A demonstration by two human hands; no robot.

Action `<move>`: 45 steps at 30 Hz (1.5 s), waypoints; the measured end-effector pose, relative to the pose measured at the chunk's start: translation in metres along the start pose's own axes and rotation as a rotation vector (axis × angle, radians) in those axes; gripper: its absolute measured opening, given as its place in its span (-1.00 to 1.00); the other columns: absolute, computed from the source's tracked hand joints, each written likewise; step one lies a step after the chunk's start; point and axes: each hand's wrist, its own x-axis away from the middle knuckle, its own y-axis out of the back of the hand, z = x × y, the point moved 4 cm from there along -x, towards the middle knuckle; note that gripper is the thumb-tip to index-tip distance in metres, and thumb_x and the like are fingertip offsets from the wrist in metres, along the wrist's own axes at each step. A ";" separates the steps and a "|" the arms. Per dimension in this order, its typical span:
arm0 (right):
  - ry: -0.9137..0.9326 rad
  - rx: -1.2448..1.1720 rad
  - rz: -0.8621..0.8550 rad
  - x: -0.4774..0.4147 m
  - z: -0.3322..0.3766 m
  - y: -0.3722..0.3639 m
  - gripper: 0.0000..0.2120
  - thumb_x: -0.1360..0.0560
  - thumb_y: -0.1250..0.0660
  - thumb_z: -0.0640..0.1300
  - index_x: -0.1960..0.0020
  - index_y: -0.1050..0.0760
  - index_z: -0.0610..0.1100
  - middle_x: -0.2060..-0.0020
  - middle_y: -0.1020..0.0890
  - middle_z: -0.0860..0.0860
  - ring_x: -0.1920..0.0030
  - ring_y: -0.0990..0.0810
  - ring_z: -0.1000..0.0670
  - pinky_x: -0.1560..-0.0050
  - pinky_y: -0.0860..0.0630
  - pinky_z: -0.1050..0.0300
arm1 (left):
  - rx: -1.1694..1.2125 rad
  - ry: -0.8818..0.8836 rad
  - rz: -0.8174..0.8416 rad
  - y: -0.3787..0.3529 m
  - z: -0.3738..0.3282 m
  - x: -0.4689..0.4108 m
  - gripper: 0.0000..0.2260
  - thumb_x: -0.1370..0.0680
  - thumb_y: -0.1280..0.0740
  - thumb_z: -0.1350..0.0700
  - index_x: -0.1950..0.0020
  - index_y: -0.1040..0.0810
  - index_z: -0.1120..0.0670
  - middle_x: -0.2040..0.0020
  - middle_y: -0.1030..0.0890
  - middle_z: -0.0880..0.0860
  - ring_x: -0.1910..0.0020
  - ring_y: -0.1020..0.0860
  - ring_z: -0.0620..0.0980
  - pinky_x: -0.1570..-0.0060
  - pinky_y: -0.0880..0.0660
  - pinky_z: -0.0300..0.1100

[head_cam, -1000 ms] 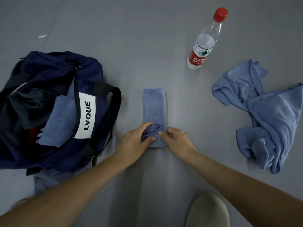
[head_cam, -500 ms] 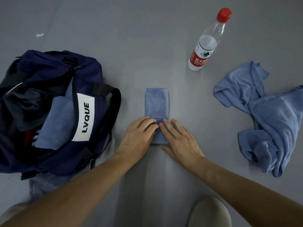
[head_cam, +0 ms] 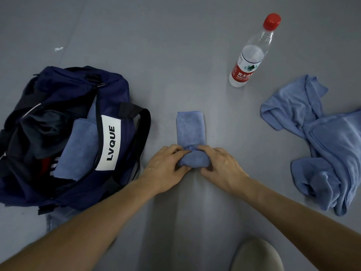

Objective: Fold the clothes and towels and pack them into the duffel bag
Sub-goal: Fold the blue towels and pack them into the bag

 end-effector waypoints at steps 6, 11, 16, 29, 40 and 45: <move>-0.186 -0.227 0.082 -0.003 -0.003 0.010 -0.63 -0.53 -0.37 0.09 -0.28 -0.42 0.04 -0.01 -0.65 0.07 0.02 -0.63 0.01 -0.01 -0.53 0.11 | 0.183 0.214 0.196 0.016 0.002 -0.018 -0.82 -0.61 -0.31 -0.07 0.02 -0.56 0.02 0.17 -0.61 -0.09 0.19 -0.56 -0.09 0.29 -0.36 -0.39; -0.156 -0.101 -0.154 -0.009 0.007 0.007 -0.52 -0.55 -0.31 0.18 -0.39 -0.30 0.06 -0.06 -0.61 0.02 -0.02 -0.58 -0.05 -0.01 -0.54 0.02 | 0.173 0.323 0.129 0.021 0.008 -0.030 -0.80 -0.62 -0.27 -0.15 -0.11 -0.44 -0.05 0.18 -0.55 -0.12 0.16 -0.54 -0.06 0.22 -0.37 -0.19; 0.075 0.207 -0.210 -0.008 0.012 -0.008 -0.44 -0.60 -0.16 0.15 -0.53 -0.31 -0.08 -0.54 -0.29 -0.05 -0.47 -0.33 -0.17 -0.34 -0.44 -0.12 | 0.063 0.273 -0.135 0.018 0.007 -0.028 -0.69 -0.58 -0.32 -0.12 -0.25 -0.46 0.00 -0.07 -0.57 -0.02 -0.01 -0.55 0.00 0.06 -0.48 -0.08; 0.293 0.511 -0.307 -0.026 0.009 -0.003 -0.34 -0.42 -0.47 0.04 -0.42 -0.43 -0.24 -0.39 -0.48 -0.17 -0.33 -0.50 -0.23 -0.19 -0.56 -0.11 | -0.145 -0.118 -0.054 0.013 0.008 -0.029 -0.46 -0.52 -0.44 -0.08 -0.45 -0.45 0.08 -0.34 -0.56 0.06 -0.22 -0.55 0.13 -0.24 -0.49 0.04; -0.317 -0.426 -0.091 -0.040 0.039 0.023 -0.69 -0.40 -0.48 0.07 -0.04 -0.57 -0.08 0.09 -0.69 -0.05 0.05 -0.64 -0.12 0.10 -0.54 0.04 | 1.074 0.649 -0.236 0.019 -0.010 0.000 -0.47 -0.50 -0.47 -0.12 -0.41 -0.37 -0.12 0.00 -0.68 -0.11 -0.06 -0.65 -0.08 -0.12 -0.58 -0.12; -0.196 -0.808 -0.038 -0.042 0.117 0.033 -0.53 -0.29 -0.45 0.21 -0.05 -0.59 -0.08 0.05 -0.72 -0.04 -0.02 -0.69 -0.11 -0.10 -0.61 -0.21 | 1.283 0.438 -0.476 0.101 -0.028 0.031 -0.61 -0.59 -0.40 0.10 -0.40 -0.45 0.08 -0.25 -0.64 0.09 -0.21 -0.64 0.07 -0.19 -0.56 0.04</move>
